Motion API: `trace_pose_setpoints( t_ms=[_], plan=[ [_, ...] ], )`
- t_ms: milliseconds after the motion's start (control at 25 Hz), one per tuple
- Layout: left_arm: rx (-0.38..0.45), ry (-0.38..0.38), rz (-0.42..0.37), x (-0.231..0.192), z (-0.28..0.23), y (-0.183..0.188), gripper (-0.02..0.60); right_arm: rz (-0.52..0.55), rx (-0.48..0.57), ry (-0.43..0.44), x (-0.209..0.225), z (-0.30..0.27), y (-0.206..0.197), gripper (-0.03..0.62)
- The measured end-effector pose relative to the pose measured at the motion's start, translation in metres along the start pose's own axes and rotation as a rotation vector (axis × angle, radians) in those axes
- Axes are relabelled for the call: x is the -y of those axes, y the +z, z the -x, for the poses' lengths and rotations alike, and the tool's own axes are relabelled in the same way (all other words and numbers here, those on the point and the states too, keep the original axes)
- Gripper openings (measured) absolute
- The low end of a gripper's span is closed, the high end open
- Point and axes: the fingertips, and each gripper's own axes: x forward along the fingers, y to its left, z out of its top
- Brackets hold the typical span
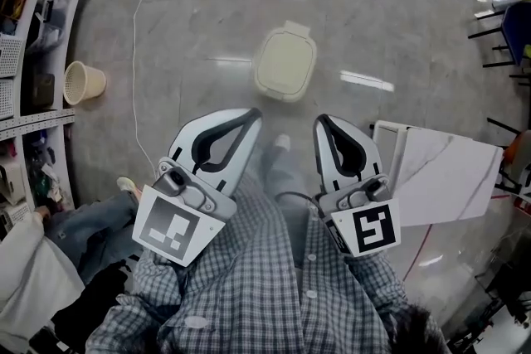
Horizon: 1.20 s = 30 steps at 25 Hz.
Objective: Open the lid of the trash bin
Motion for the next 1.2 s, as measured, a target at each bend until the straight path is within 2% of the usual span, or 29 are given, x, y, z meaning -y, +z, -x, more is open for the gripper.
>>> trace_pose_setpoints(
  t_ms=[200,400,560,760,880,1200],
  plan=[
    [-0.049,-0.067,-0.020,-0.011,-0.013,-0.025,0.005,0.013,-0.056,-0.036,0.009,-0.017,-0.024,0.018],
    [-0.075,-0.063,-0.069,-0.026,-0.021,-0.048,0.005,0.007,-0.100,-0.054,0.013,-0.030,-0.052,0.019],
    [-0.079,-0.079,-0.055,-0.037,-0.030,-0.067,0.005,-0.007,-0.136,-0.062,0.012,-0.044,-0.074,0.018],
    [-0.066,-0.112,-0.054,-0.042,-0.043,-0.088,0.005,0.050,-0.174,-0.053,0.013,-0.057,-0.100,0.019],
    [-0.067,-0.109,-0.044,-0.048,-0.047,-0.101,0.005,0.046,-0.188,-0.055,0.016,-0.064,-0.115,0.018],
    [-0.109,-0.132,-0.002,-0.050,-0.058,-0.148,0.005,0.037,-0.246,-0.025,0.013,-0.081,-0.170,0.018]
  ],
)
